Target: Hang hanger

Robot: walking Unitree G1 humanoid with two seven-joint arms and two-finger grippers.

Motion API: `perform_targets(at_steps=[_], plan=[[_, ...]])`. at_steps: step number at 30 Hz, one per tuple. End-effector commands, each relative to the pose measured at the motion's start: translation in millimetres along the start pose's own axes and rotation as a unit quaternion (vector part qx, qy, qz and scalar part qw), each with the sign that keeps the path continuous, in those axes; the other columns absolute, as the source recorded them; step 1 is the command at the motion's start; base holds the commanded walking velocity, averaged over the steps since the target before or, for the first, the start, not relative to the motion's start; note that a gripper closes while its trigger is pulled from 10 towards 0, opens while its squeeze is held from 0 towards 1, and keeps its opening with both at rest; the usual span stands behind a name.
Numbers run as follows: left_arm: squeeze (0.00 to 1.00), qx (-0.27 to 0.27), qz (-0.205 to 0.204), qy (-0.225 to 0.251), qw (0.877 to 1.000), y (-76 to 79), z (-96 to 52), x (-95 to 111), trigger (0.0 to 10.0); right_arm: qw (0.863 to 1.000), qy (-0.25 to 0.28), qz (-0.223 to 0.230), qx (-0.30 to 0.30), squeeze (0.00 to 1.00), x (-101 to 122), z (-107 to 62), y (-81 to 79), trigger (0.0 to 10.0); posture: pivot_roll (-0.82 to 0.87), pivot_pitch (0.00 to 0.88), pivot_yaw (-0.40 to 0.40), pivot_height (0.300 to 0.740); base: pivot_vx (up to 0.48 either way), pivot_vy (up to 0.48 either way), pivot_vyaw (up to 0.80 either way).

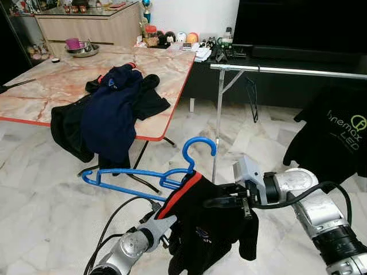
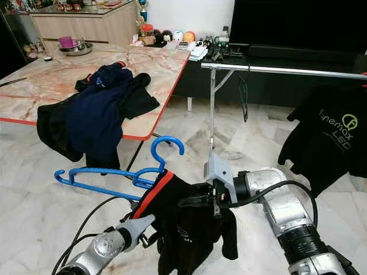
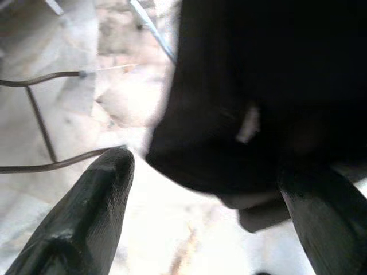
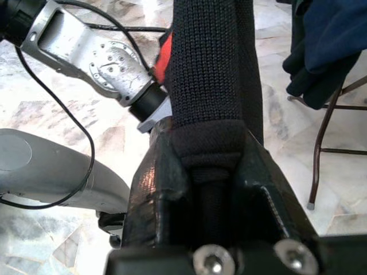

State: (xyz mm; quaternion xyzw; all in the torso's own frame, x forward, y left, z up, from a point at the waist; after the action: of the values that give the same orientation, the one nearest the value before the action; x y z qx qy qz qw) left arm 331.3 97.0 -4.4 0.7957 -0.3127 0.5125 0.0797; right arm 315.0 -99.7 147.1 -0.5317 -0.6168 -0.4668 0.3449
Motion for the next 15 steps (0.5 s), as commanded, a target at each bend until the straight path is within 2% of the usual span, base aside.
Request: perform_targets(at_steps=[1,7,15], plan=[[0.00,0.007,-0.004,0.003,1.000,-1.4,1.3,2,10.0,1.000,0.011,-0.028,0.008,0.00,14,3.4,2.7,0.0,0.07,0.027,-0.016,0.740,0.000,0.000,0.00],[0.00,0.031,-0.003,0.004,1.000,-7.6,2.2,5,10.0,1.000,0.010,-0.027,0.010,0.00,13,5.2,1.6,0.0,0.07,0.027,-0.018,0.740,0.000,0.000,0.00],[0.00,0.000,0.000,-0.021,1.000,3.5,3.3,-4,10.0,0.999,0.014,-0.030,0.013,0.00,17,5.8,1.3,0.0,0.07,0.037,-0.023,0.740,0.000,0.000,0.00]])
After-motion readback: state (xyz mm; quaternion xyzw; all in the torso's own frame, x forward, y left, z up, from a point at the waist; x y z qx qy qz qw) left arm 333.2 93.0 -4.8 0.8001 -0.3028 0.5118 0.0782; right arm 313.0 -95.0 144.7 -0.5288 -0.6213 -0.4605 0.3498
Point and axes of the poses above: a point about 5 cm out from each wrist's last joint towards the gripper, its own z axis pointing out of the wrist towards the gripper, its own x axis along the axis of the wrist's last joint, y = z × x, the point moved 4 cm from there along z, pointing out of the wrist towards the gripper, and after that the axes turned 10 degrees about -z, right-handed, at the moved point
